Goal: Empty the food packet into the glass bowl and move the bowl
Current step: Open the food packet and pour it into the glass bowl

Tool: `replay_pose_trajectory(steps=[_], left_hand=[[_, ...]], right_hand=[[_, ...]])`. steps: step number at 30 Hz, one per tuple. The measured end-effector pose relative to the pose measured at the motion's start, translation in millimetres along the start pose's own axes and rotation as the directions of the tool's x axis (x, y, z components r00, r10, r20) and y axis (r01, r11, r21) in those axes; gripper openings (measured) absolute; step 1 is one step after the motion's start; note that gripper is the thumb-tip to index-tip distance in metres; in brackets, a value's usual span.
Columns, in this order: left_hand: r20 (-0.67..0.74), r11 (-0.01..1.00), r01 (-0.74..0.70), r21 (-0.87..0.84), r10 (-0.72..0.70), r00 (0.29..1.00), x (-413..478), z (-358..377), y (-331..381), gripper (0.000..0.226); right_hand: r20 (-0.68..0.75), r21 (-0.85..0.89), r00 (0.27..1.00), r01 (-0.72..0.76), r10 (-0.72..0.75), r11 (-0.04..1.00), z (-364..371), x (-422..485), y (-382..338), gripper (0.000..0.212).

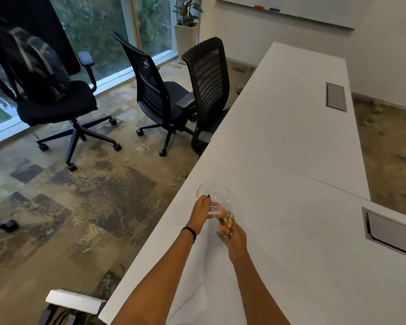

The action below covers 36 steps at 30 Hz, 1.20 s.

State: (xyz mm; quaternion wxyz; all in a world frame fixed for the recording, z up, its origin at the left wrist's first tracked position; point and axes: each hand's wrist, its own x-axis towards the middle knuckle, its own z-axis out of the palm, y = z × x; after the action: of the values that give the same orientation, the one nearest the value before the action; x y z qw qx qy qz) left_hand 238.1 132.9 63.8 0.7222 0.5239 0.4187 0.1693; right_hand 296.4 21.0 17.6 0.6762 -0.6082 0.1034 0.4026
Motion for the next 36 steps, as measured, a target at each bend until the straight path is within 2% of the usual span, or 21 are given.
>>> replay_pose_trajectory(steps=[6, 10, 16, 20, 27, 36], left_hand=[[-0.005, 0.990, 0.086, -0.113, -0.087, 0.996, 14.7, 1.6, -11.4, 0.034], [0.027, 0.977, 0.148, -0.151, -0.146, 0.989, 17.6, 0.5, -21.9, 0.047], [0.003, 0.983, 0.140, -0.120, -0.141, 0.990, 23.8, 1.3, -18.3, 0.041], [0.006, 0.987, 0.108, -0.120, -0.108, 0.994, 26.2, -1.8, -19.0, 0.048], [0.022, 0.991, 0.117, -0.068, -0.116, 0.993, 27.9, -5.8, -18.6, 0.060], [0.083, 0.998, 0.043, 0.042, -0.047, 0.995, 25.9, -5.1, -21.1, 0.044]], right_hand=[[-0.134, 0.077, 0.989, 0.067, -0.056, 0.995, 2.0, 12.6, -12.5, 0.035], [-0.277, -0.055, 0.943, 0.176, -0.185, 0.983, 11.9, 21.7, -13.3, 0.030], [-0.371, -0.221, 0.846, 0.321, -0.384, 0.921, 32.9, 18.6, -19.4, 0.034], [-0.346, -0.294, 0.820, 0.367, -0.456, 0.883, 44.1, 17.9, -26.4, 0.034], [-0.185, -0.397, 0.861, 0.375, -0.473, 0.838, 53.7, 22.8, -29.0, 0.017], [-0.077, -0.483, 0.896, 0.350, -0.437, 0.802, 59.5, 15.0, -24.4, 0.016]])
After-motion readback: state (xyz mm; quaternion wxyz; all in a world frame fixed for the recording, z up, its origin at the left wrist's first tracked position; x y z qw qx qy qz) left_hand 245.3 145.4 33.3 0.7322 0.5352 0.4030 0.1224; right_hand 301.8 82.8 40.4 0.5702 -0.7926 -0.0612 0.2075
